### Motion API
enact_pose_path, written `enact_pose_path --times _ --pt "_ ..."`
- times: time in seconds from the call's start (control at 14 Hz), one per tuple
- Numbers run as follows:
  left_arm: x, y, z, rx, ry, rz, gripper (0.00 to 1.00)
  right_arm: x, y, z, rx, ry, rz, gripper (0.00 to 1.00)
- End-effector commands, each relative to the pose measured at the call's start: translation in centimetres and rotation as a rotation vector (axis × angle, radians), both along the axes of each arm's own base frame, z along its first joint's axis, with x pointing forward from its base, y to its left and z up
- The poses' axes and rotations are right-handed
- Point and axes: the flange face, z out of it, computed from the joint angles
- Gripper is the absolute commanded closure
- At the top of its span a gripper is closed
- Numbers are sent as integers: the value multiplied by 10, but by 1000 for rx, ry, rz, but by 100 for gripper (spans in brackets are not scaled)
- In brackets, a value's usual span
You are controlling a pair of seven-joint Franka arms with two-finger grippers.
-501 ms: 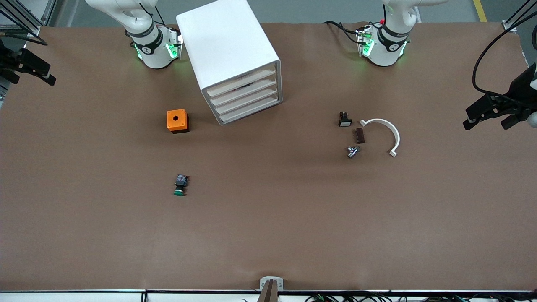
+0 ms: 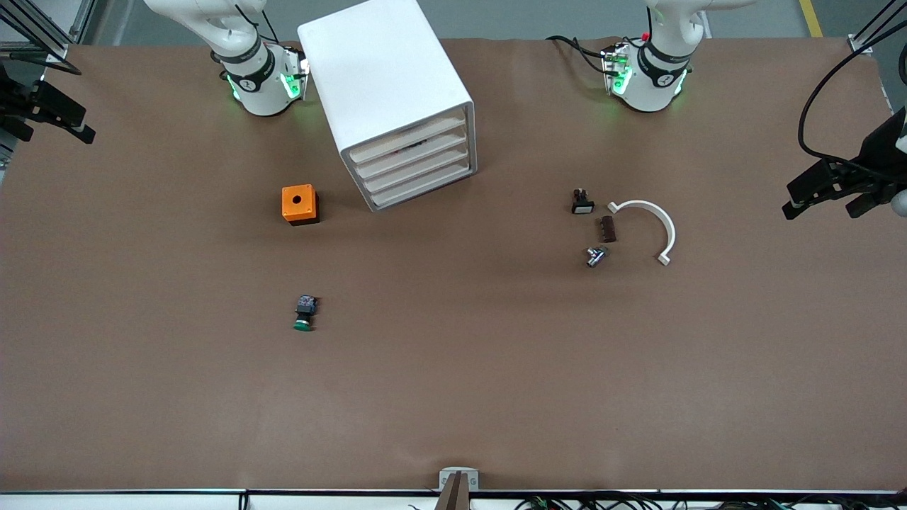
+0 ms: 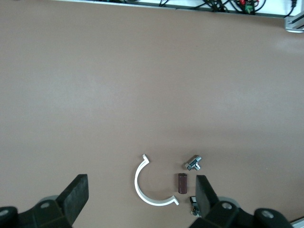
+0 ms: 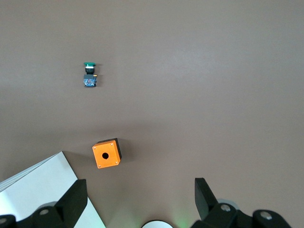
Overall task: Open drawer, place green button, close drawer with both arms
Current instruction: 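Reach the left gripper toward the white cabinet's drawer front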
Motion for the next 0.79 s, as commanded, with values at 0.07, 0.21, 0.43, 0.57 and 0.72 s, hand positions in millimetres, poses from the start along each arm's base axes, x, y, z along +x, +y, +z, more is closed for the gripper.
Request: enact_pose_path --times 0.07,0.21,0.43,0.57,0.72 --pt "23 12 -49 16 91 13 1 -7 0 3 1 -7 10 0" --pt "39 8 -93 12 165 4 1 -7 -2 2 -3 -5 6 0" --pt "58 -27 -171 12 291 -44 1 -6 -2 3 -8 -8 7 0" --pt "61 -65 -215 22 363 -59 1 -6 -3 3 -8 -8 6 0" --pt "58 -107 -248 38 427 5 1 -7 -2 2 -8 -2 7 0"
